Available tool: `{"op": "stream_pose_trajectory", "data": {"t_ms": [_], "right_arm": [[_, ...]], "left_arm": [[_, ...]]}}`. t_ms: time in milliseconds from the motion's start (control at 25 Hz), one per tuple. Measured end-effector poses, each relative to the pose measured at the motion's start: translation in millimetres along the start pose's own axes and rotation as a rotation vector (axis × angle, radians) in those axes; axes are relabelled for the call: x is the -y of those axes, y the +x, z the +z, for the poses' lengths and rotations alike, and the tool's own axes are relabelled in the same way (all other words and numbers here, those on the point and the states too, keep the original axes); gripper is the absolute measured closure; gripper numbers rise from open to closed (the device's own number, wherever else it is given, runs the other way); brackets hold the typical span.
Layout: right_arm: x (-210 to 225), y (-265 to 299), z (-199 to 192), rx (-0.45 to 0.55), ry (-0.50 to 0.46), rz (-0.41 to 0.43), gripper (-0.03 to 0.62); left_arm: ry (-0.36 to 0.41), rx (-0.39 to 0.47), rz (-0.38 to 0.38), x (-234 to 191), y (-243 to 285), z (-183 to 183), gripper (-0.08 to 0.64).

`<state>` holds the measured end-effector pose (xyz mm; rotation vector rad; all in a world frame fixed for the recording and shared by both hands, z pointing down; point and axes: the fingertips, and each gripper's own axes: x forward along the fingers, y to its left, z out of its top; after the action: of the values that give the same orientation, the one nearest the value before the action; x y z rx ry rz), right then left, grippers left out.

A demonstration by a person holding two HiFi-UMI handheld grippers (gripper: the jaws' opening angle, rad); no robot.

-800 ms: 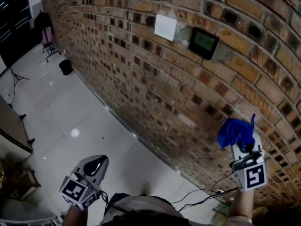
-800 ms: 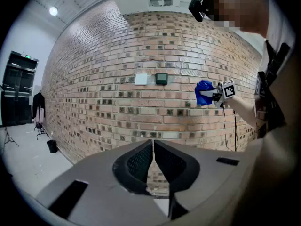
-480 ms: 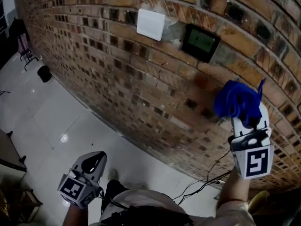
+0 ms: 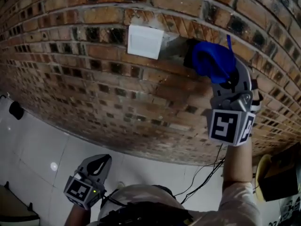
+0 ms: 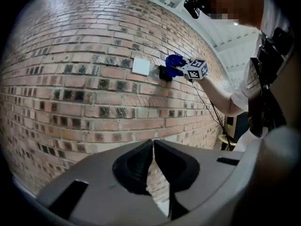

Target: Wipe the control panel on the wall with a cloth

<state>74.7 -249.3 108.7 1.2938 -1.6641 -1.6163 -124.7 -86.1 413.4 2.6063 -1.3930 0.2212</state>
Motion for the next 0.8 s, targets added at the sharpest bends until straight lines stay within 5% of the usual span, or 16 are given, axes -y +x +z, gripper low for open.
{"op": "stream_pose_trajectory", "data": {"t_ms": [280,560,800], "right_arm": [[-35,19,-1,-0.173,-0.118,-0.003,0.503],[-96,4,-14,-0.213,-0.164,0.122,0.503],[-162,-5,-35,-0.245,-0.144,0.311,0.503]], "left_arm": [[0.024,0.004,-0.125,-38,-1,1,0.554],[0.007,0.038,-0.165,-35,19,10,0.554],[0.023,0.044,-0.219,-11,31,17,0.554]]}}
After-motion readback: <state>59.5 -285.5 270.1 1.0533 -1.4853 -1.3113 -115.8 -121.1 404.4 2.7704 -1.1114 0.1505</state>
